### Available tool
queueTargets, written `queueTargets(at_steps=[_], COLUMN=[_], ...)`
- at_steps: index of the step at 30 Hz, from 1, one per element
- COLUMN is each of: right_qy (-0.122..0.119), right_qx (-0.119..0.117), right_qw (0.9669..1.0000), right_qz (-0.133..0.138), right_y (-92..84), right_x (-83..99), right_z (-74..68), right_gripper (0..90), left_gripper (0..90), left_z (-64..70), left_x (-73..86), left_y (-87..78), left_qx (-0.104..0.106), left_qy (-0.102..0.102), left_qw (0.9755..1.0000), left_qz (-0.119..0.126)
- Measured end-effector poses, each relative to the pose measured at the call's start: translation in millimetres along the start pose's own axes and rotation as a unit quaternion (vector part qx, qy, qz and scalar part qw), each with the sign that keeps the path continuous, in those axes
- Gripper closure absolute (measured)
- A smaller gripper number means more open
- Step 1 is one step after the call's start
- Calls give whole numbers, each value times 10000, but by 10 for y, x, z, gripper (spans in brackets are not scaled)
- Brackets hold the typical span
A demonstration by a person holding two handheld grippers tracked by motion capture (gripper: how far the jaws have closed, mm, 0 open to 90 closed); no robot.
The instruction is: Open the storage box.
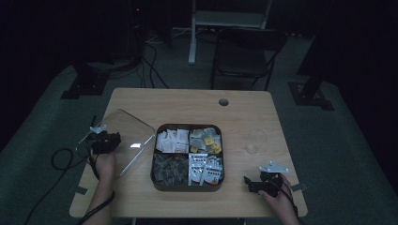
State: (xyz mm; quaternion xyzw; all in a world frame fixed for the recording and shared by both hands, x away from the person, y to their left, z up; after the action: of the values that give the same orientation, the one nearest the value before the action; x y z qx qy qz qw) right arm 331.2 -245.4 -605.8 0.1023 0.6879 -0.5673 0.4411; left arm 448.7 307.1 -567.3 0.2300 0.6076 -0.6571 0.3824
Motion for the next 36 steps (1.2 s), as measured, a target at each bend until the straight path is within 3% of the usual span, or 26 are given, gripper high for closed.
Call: queueTargets(at_steps=[12,17,20,23,24,25,26,27,28,30,34,36], right_qy=[-1,1,-1,0,-1,-1,0,0,-5,0,-3,0], right_qx=[0,-1,0,-1,0,0,0,0,1,0,0,0], right_qw=[10000,10000,10000,10000,10000,10000,10000,10000,10000,10000,10000,10000], right_qz=[0,0,1,0,1,1,2,2,3,1,2,1], right_y=[0,0,0,0,0,0,0,0,0,0,0,0], right_x=[0,0,0,0,0,0,0,0,0,0,0,0], right_z=[0,0,0,0,0,0,0,0,0,0,0,0], right_gripper=[117,117,117,117,118,118,118,118,118,117,117,117], left_gripper=[603,602,601,596,595,567,479,387,318,295,223,190], left_z=[31,46,58,72,79,79,95,95,110,109,76,69], left_x=[76,91,128,125,123,123,126,126,141,157,154,146], left_y=[94,152,180,179,184,184,179,179,173,155,96,56], left_qx=[-129,-143,-210,-169,-94,-94,215,215,366,393,435,467], left_qy=[58,182,385,450,555,555,534,534,576,674,614,692], left_qw=[9999,9996,9989,9985,9980,9980,9976,9976,9967,9959,9964,9958], left_qz=[-78,-165,-188,-254,-291,-291,-378,-378,-435,-461,-385,-365])
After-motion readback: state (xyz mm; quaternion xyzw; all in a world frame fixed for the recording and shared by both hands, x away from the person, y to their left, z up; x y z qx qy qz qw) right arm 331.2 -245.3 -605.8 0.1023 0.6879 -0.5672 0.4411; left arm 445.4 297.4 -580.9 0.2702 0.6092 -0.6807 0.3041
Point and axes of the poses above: each handheld gripper's, and its own axes: y roughly forward along the jaws, x roughly out of its underside, z roughly to its right, the point moved 8 cm from there along y, roughly forward along the jaws, and after that the axes turned 3 degrees about -y, right-handed, at the moved point
